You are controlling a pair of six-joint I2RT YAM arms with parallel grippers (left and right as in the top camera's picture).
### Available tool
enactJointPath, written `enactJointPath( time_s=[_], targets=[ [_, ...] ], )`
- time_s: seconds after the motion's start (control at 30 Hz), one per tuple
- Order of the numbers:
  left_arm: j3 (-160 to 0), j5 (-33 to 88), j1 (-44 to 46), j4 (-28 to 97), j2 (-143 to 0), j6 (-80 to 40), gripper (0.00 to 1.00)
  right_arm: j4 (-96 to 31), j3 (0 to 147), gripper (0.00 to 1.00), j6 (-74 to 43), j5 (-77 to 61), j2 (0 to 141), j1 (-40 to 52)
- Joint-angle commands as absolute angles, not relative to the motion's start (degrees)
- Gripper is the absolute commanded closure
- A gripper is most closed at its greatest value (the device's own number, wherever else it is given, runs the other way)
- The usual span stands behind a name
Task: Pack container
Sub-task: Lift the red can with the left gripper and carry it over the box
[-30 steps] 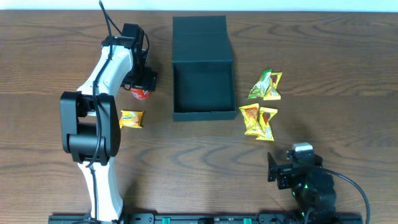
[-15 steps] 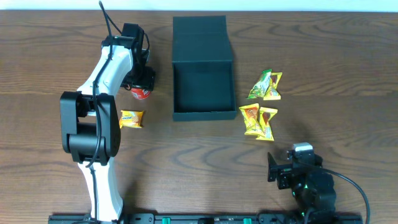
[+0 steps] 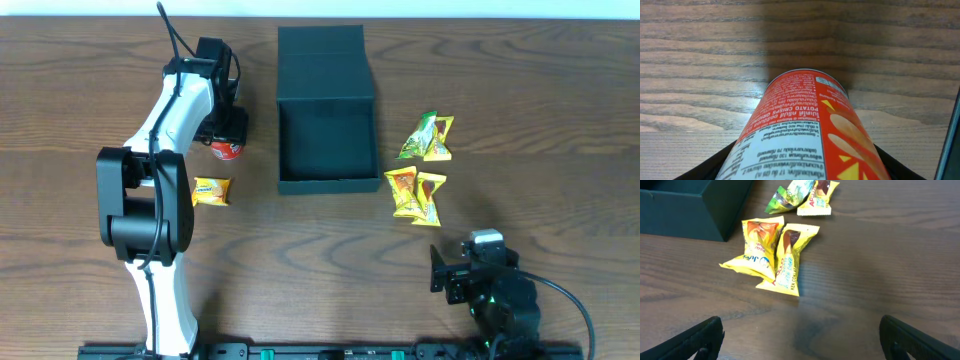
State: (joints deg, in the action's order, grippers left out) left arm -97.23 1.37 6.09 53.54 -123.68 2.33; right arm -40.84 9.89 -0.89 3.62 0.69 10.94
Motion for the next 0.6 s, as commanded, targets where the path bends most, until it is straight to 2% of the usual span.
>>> enactJointPath(
  time_s=[0.0,0.13,0.3,0.43,0.57],
  targets=[
    [-99.07,2.46,5.85,53.74,-124.27,0.30,0.33,-40.93,9.19,0.01,-1.50,3.81,0.36,10.50],
    [-102.30,7.99,4.93,53.93,-123.94,-1.13,0.35,-40.93,9.19,0.01,-1.50,3.81,0.36,10.50],
    [-109.97,22.55,1.52,53.95,-123.85,-5.19,0.34,-40.93,9.19,0.01,-1.50,3.81,0.36,10.50],
    [-113.73,39.42,-2.42,51.55,-123.85,-10.83,0.34,-40.93,9.19,0.01,-1.50,3.81,0.36,10.50],
    [-113.54,62.11,-6.50,40.53,-124.05,-23.14,0.34,-40.93,9.19,0.01,-1.50,3.81,0.36,10.50]
  ],
)
